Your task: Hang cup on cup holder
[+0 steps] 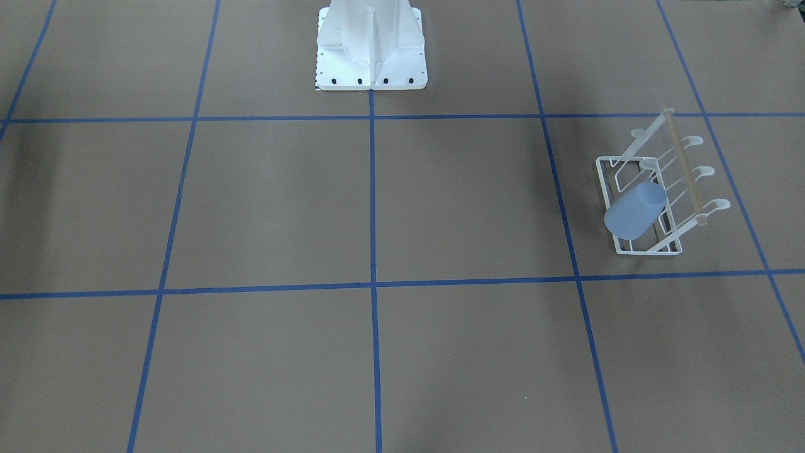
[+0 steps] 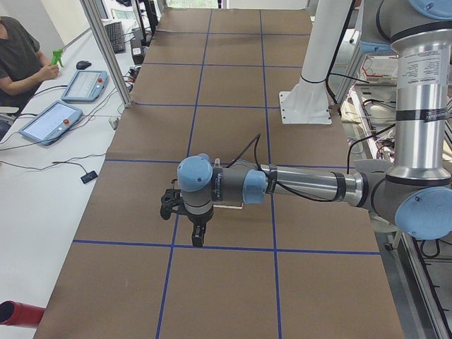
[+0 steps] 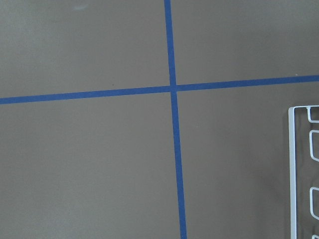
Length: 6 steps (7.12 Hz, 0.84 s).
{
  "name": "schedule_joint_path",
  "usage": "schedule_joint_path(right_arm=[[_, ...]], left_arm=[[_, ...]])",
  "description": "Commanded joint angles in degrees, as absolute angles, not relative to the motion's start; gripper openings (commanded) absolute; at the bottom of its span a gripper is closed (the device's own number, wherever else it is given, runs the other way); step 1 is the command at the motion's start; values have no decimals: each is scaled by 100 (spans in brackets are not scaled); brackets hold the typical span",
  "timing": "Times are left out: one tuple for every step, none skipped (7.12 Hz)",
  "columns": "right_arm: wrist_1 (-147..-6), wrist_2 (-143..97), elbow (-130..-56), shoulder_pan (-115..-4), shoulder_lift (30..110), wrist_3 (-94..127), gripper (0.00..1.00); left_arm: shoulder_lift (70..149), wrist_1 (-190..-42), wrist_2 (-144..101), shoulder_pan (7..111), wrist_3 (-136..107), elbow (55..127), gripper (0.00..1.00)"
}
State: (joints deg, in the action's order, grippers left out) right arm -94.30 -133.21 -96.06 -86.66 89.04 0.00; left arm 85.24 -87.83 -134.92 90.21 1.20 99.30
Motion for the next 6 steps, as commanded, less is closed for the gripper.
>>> schedule_joint_path(right_arm=[[-9431, -13324, -9598, -8666, 8903, 0, 100], [-9431, -13324, -9598, -8657, 8903, 0, 100], [-9431, -13333, -9598, -8657, 8903, 0, 100], [-9431, -13333, -9598, -8657, 8912, 0, 100], [-9431, -13333, -9598, -8657, 8912, 0, 100], [-9422, -13333, -9598, -8657, 8903, -9, 100]], left_arm=[[8402, -8737, -13491, 9026, 36, 9827, 98], [8315, -8745, -13483, 9026, -148, 9817, 98], [8288, -8745, -13491, 9026, -175, 9809, 98], [8288, -8754, -13474, 9018, -184, 9817, 98], [8288, -8754, -13474, 9018, -185, 9852, 98], [8297, -8754, -13474, 9018, -193, 9879, 98]])
